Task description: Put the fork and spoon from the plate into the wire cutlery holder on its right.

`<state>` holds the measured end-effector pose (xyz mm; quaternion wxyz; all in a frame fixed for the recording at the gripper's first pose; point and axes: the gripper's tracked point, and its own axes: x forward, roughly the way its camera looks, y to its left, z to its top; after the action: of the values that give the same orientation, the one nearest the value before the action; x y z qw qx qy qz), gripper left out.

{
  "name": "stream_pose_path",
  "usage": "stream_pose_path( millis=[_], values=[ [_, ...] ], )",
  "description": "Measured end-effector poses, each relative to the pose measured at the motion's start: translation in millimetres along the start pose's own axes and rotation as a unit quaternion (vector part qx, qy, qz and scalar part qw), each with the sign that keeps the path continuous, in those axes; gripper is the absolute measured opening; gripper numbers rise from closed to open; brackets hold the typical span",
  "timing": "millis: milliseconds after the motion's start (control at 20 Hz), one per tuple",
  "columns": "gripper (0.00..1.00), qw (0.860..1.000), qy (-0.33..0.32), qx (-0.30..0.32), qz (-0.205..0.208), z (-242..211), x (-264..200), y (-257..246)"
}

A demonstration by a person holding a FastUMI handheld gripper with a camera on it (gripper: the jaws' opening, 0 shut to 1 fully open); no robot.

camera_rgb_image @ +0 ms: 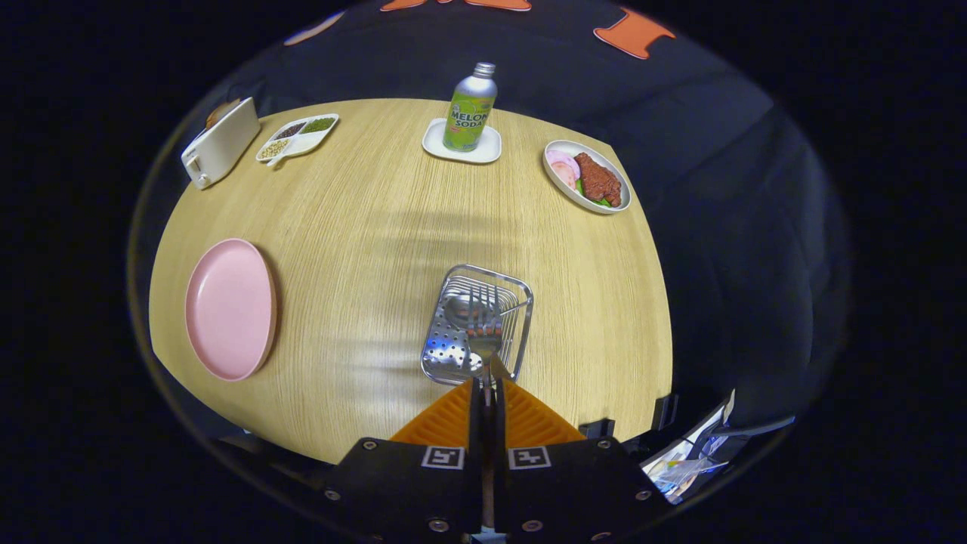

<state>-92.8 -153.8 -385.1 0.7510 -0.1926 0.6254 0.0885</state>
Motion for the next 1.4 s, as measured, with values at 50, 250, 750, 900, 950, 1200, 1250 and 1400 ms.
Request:
stream_pose_path(
  millis=[50, 250, 750, 900, 950, 1200, 1250, 1400],
  values=[
    [0.07, 1.0, 0.0, 0.0, 0.007, 2, 0, 2],
    [0.09, 1.0, -0.017, 0.0, 0.015, 10, 0, 4],
    [0.06, 0.968, -0.247, 0.037, 0.006, 119, -83, -20],
    [0.07, 0.935, -0.352, 0.048, -0.014, 161, -137, -34],
    [0.07, 0.921, -0.387, 0.053, -0.017, 174, -160, -38],
    [0.18, 0.849, -0.52, 0.089, -0.001, 210, -257, -45],
    [0.21, 0.837, -0.538, 0.094, 0.006, 215, -271, -44],
    [0.33, 0.808, -0.58, 0.104, 0.015, 219, -300, -48]
  ],
)
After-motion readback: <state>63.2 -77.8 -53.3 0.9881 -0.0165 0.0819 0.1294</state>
